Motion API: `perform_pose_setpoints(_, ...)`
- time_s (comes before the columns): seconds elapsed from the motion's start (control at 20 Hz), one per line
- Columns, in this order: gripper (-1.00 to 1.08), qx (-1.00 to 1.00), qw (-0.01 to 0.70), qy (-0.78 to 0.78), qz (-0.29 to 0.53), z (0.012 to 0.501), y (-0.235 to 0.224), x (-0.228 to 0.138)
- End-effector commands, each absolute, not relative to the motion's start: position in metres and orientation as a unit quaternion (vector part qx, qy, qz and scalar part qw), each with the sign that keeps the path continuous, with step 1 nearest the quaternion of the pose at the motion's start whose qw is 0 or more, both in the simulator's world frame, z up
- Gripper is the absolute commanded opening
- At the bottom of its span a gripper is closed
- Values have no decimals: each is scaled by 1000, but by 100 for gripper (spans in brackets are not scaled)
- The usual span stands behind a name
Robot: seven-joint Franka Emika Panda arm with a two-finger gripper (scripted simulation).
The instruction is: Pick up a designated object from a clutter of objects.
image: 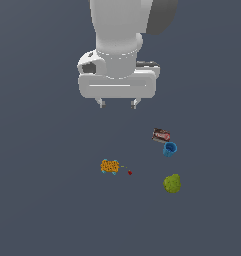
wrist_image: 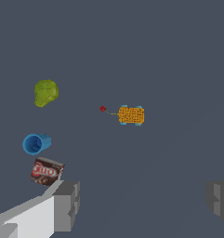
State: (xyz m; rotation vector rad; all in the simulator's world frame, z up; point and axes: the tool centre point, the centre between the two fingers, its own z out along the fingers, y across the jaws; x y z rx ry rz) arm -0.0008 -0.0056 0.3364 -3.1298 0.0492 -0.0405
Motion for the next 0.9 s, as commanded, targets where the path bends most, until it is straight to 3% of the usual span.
perform_pose_setpoints(0.0,100,-1000,6,16,-13,336,-6,-1)
perform_pose_setpoints(0.45,100,-999,-6,16,-40,356,-9,12)
perform_pose_setpoints(0.85,100,-999,-8,-6,-38,344,0,13)
